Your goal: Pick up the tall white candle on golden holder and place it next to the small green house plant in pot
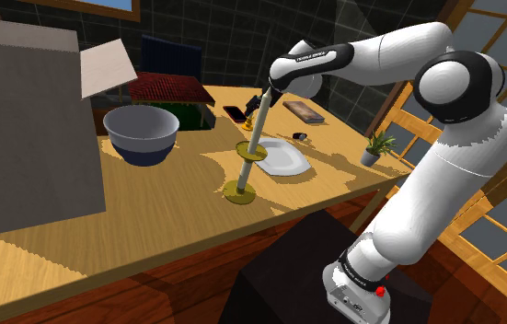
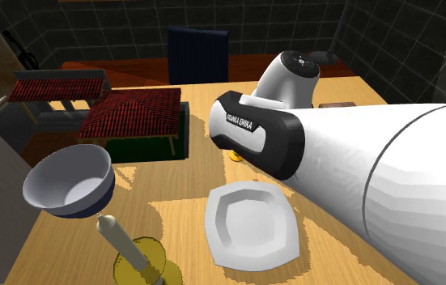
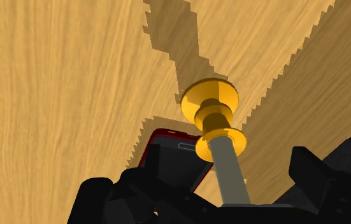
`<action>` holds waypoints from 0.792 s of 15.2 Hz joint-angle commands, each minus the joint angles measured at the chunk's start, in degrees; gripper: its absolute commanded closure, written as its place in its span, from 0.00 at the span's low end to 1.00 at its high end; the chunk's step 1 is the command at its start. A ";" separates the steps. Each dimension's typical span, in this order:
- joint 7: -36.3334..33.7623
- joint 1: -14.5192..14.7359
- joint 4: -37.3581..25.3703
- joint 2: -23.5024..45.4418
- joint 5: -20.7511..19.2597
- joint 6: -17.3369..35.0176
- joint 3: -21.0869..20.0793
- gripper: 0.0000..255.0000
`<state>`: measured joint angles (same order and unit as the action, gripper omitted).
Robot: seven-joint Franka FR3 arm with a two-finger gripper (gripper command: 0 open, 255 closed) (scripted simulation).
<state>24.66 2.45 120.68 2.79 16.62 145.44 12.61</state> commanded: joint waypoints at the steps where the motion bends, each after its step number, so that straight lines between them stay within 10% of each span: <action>1: 0.60 0.01 -0.28 1.30 0.81 0.99 -0.12 0.00; 10: 1.04 0.01 -0.46 2.35 1.45 1.80 -0.27 0.00; 11: 1.04 0.01 -0.46 2.35 1.45 1.80 -0.27 1.00; 12: 1.04 0.01 -0.46 2.35 1.45 1.80 -0.27 1.00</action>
<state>25.69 2.47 120.22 5.15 18.07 147.24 12.34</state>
